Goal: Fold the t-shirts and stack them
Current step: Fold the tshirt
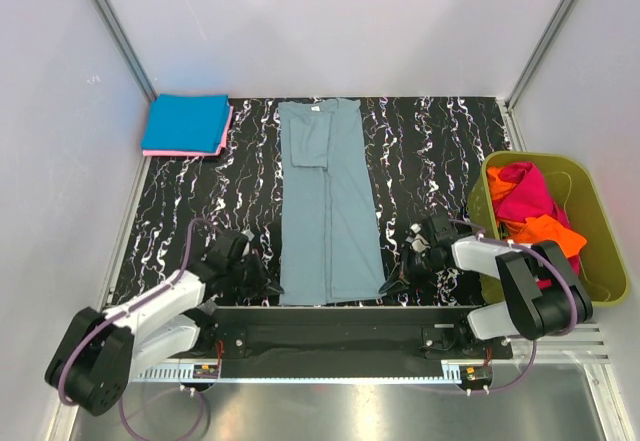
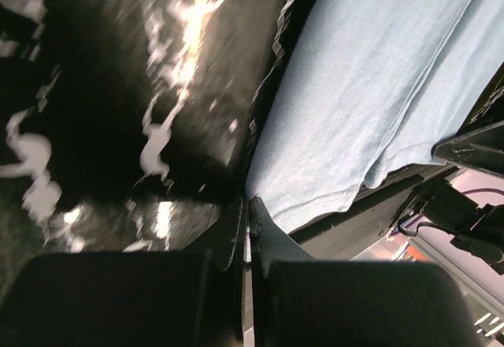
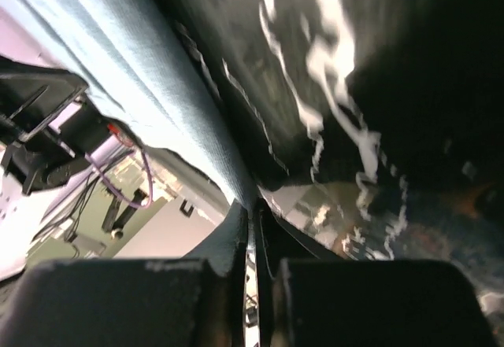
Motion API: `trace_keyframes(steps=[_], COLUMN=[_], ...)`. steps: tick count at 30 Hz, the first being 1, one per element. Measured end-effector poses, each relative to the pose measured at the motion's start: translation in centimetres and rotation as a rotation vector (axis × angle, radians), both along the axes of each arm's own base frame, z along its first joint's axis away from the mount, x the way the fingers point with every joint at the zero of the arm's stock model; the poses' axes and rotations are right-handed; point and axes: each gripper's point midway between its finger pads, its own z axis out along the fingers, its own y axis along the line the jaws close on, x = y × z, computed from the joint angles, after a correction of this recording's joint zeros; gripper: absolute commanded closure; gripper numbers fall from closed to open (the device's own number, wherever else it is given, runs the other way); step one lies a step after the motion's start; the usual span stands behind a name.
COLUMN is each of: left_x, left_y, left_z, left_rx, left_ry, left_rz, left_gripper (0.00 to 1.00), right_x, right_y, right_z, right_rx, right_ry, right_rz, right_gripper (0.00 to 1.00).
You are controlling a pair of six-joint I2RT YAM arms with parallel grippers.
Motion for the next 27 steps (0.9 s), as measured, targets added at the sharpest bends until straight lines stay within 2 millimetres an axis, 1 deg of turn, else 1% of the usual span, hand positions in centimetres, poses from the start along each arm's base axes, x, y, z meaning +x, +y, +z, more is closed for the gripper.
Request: trace_keyframes(steps=[5,8,10,12,14,16,18,21,23,24,27], left_x=[-1.4,-2.0,-2.3,-2.4,-2.3,-1.6,-0.3,3.7,7.0,9.1,14.9], left_y=[0.7,0.9,0.9,0.8,0.7,0.4,-0.2,-1.2,-1.4,-1.3,-0.4], left_z=[0.1,0.2,0.5,0.9,1.4,2.5,4.2,7.1,8.5,9.2,10.0], left_rx=[-0.008,-0.015,-0.022,-0.03,-0.032,-0.034,-0.032,-0.034,-0.036,-0.032,-0.023], left_ry=[0.008,0.012,0.011,0.01,0.012,0.01,0.001,-0.041,-0.066,-0.085,-0.118], left_rz=[0.021,0.028,0.031,0.036,0.04,0.05,0.058,0.086,0.12,0.143,0.204], left_gripper=[1.0,1.0,1.0,1.0,1.0,1.0,1.0,1.0,1.0,1.0,1.0], right_x=[-1.7,-2.8,-3.2,-3.1,-2.5,-1.3,0.6,4.6,7.9,9.8,15.2], right_y=[0.2,0.8,1.2,1.3,1.5,1.8,2.1,2.4,2.7,2.8,2.9], right_z=[0.5,1.1,1.8,2.7,3.7,4.9,6.1,7.3,7.9,8.1,8.7], right_rx=[0.043,0.064,0.075,0.084,0.085,0.079,0.064,0.049,0.04,0.039,0.027], right_ry=[0.02,0.02,-0.004,-0.027,-0.05,-0.081,-0.103,-0.123,-0.123,-0.134,-0.164], right_rz=[0.004,0.037,0.059,0.061,0.055,0.05,0.036,0.006,-0.008,-0.012,-0.021], right_gripper=[1.0,1.0,1.0,1.0,1.0,1.0,1.0,1.0,1.0,1.0,1.0])
